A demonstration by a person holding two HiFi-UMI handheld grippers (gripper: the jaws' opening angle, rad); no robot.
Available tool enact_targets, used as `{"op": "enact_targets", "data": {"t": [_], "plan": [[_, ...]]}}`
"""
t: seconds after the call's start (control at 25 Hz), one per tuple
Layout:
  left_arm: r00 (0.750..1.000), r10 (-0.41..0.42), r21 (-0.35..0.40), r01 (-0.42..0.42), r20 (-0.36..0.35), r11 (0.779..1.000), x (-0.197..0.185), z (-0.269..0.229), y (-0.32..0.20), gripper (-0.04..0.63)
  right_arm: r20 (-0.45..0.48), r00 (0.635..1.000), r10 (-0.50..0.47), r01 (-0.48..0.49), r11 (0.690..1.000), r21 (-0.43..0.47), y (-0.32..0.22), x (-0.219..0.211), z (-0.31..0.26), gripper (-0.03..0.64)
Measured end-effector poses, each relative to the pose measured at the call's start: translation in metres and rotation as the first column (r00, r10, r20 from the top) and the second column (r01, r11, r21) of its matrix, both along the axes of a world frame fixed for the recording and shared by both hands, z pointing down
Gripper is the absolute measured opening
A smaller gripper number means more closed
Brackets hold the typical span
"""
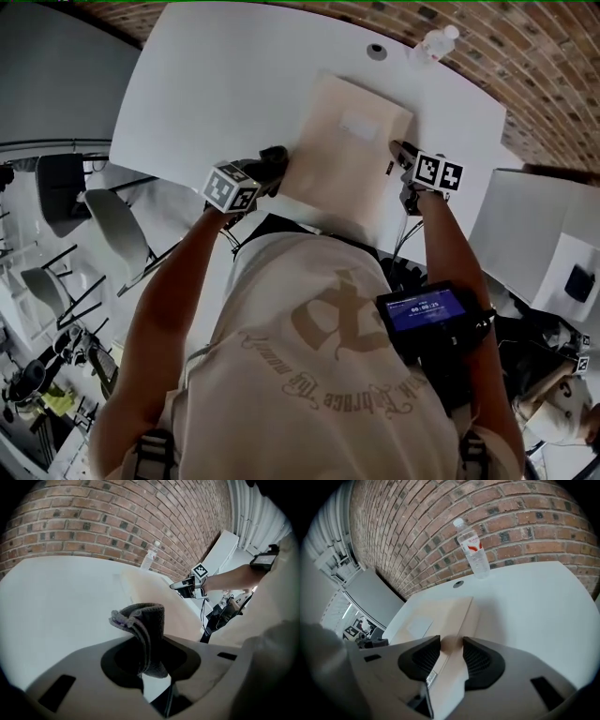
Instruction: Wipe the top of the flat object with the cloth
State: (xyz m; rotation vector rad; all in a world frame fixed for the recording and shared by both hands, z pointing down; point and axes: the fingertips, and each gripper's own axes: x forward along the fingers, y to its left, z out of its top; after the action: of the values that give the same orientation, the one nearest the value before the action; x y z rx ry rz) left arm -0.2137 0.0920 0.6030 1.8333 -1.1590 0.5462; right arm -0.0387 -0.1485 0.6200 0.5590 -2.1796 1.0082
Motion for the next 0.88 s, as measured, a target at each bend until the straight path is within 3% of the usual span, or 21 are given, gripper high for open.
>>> {"op": "enact_targets", "data": {"t": [0.52,0.68,0.88], "plan": [[0.991,-0.116,-0.03,0.118,0.06,0.993,0.021,0.003,0.05,0.104,0.015,0.999,-0.04,0.039,0.998,0.047,0.0,-0.001,-0.001,0.166],[0.982,-0.184,-0.053,0.187,0.052,0.981,0.028,0.005,0.07,0.104,0.019,0.997,-0.07,0.069,0.996,0.064,0.0,-0.001,-0.001,0.166],[0.973,-0.212,-0.105,0.22,0.088,0.97,0.039,0.009,0.095,0.104,0.031,0.995,-0.093,0.09,0.992,0.091,0.001,-0.001,-0.003,0.166]]}}
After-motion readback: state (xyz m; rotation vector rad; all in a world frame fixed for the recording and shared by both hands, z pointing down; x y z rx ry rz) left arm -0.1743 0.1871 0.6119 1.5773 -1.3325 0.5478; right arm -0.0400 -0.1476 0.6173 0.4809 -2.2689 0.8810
